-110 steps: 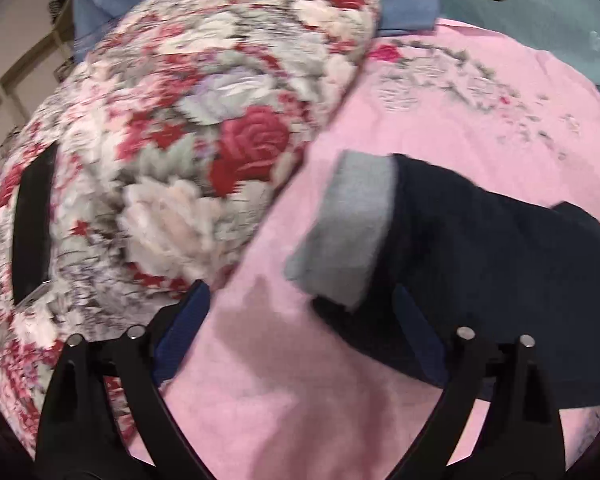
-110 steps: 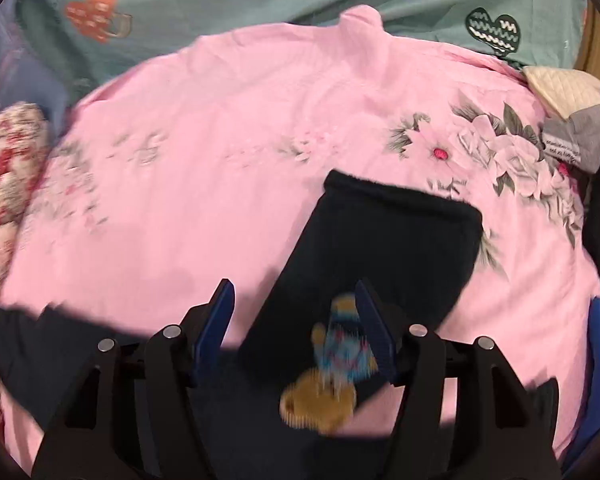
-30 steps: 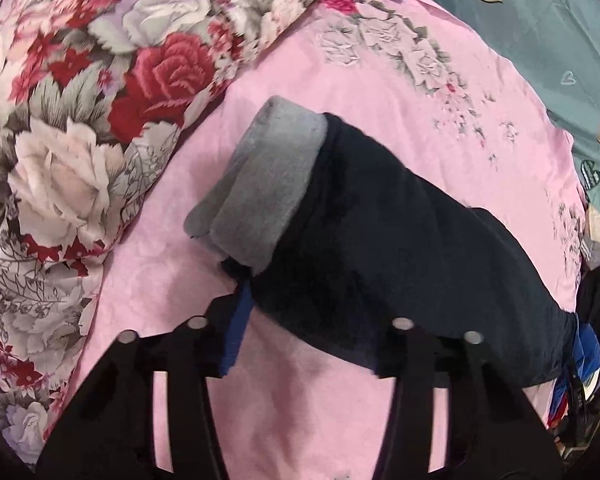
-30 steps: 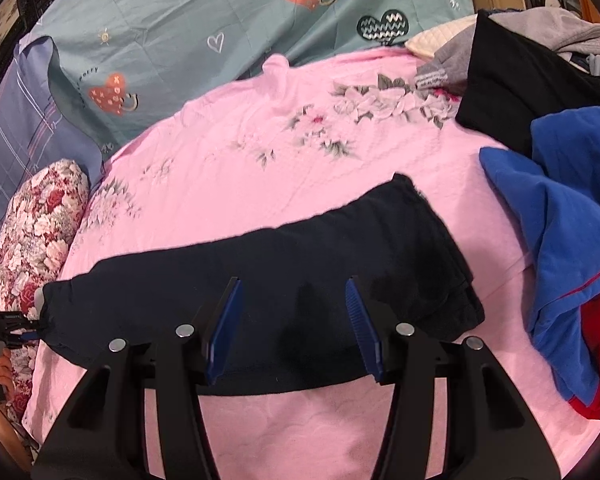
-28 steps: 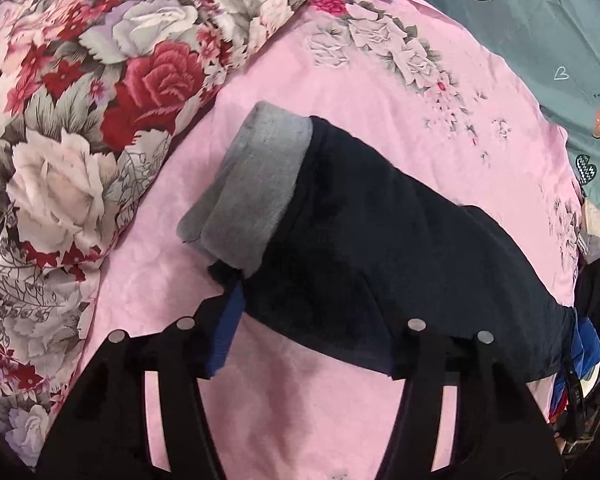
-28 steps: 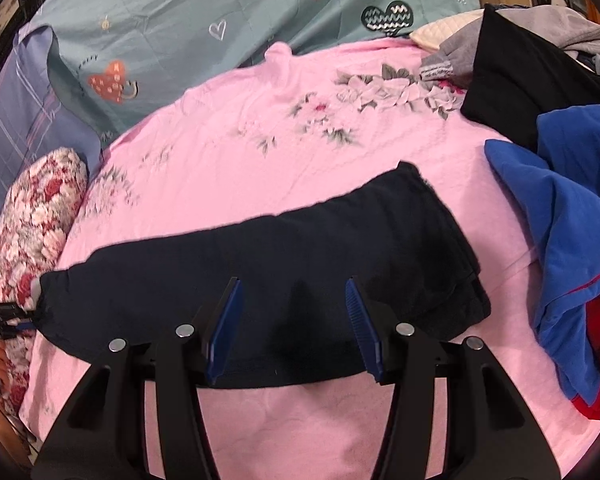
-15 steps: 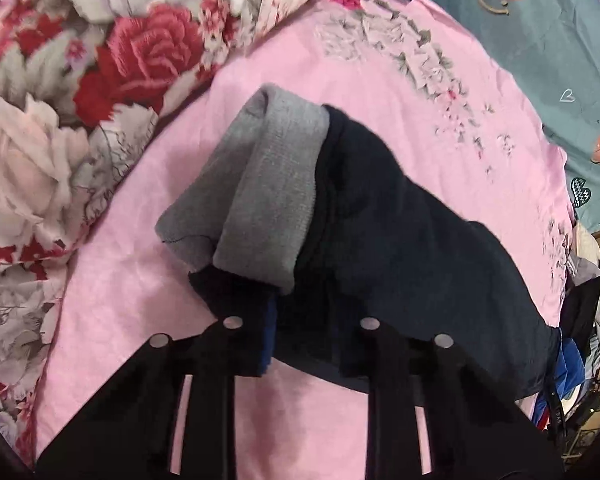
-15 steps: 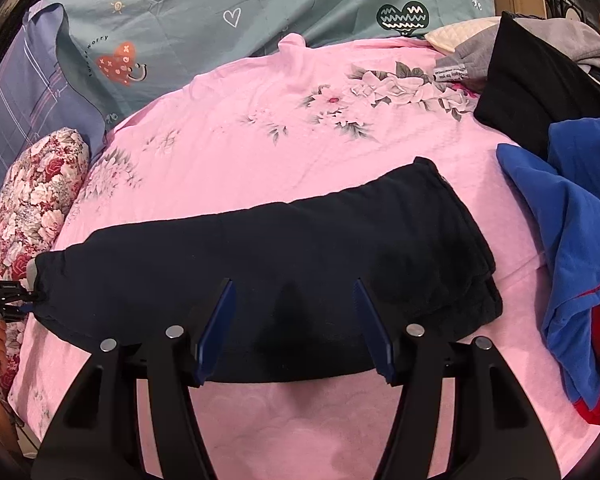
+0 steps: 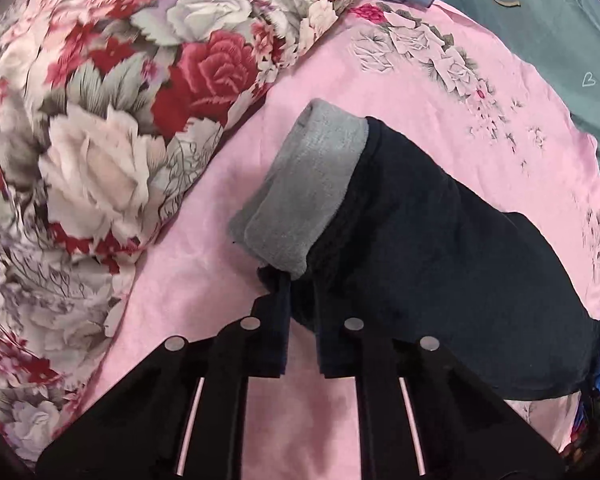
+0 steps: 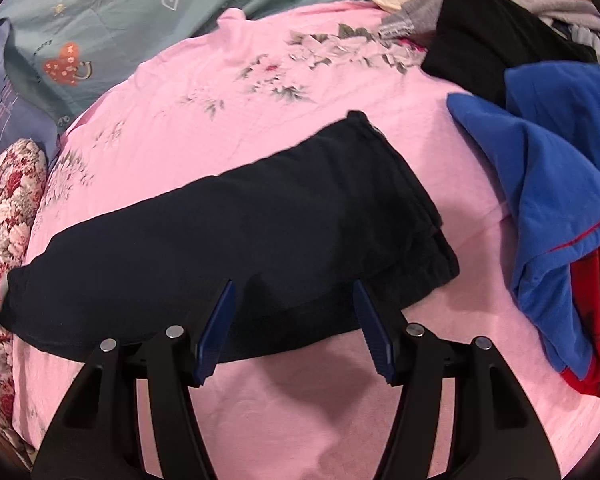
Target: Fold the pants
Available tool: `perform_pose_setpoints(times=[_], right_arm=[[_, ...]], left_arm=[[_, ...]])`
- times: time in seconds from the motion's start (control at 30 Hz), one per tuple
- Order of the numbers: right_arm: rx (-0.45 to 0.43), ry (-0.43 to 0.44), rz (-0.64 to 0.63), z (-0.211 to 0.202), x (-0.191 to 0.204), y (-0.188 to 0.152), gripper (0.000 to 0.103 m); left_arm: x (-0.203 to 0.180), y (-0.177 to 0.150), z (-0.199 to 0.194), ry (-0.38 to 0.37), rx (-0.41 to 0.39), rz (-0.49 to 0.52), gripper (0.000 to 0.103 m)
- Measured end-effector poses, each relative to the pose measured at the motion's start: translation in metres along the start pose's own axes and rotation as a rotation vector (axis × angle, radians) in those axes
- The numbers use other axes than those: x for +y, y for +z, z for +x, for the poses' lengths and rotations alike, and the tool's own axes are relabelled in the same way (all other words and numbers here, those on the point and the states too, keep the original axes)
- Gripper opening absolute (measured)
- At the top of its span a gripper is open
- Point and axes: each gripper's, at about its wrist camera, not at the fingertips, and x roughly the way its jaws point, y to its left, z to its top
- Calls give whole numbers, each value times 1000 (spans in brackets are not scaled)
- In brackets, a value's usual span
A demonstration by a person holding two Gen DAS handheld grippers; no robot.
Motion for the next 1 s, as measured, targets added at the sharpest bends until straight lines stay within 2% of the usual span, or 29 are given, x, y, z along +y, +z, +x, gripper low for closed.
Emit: perform_pose_setpoints(times=[0.03, 0.1, 0.13, 0.17, 0.27, 0.53, 0.67, 0.7, 0.73, 0.77, 0.8, 1.0], right_arm=[[-6, 12, 28, -2, -5, 1, 61], [-33, 43, 76, -11, -16, 2, 61], [-40, 65, 103, -16, -23, 3, 61], [-36, 81, 121, -20, -28, 3, 61], [-20, 120, 154, -25, -39, 3, 61], [-13, 150, 214, -4, -53, 14, 58], [-18, 128, 245, 8, -58, 25, 40], [-7, 126, 257, 13, -60, 27, 30], [0, 115, 274, 16, -62, 28, 15], [1, 112, 291, 17, -63, 29, 9], [-1, 134, 303, 15, -63, 29, 6], [-126, 260, 275, -50, -49, 33, 5]], left_arm=[[-1, -2, -4, -1, -13, 4, 13], [-7, -4, -14, -1, -34, 33, 24], [-11, -5, -19, -14, -45, 50, 41], [-15, -6, -22, -22, -60, 63, 50], [-26, -9, -26, -16, -78, 106, 50], [-29, -14, -9, -24, -34, 103, 53], [-37, -12, 13, 2, 12, 120, 53], [-37, -11, 15, 3, 13, 121, 54], [-38, -9, 17, 2, 13, 122, 54], [-40, -6, 19, 7, 17, 124, 54], [-40, -5, 21, 11, 21, 126, 54], [-41, 5, 27, 13, 42, 141, 55]])
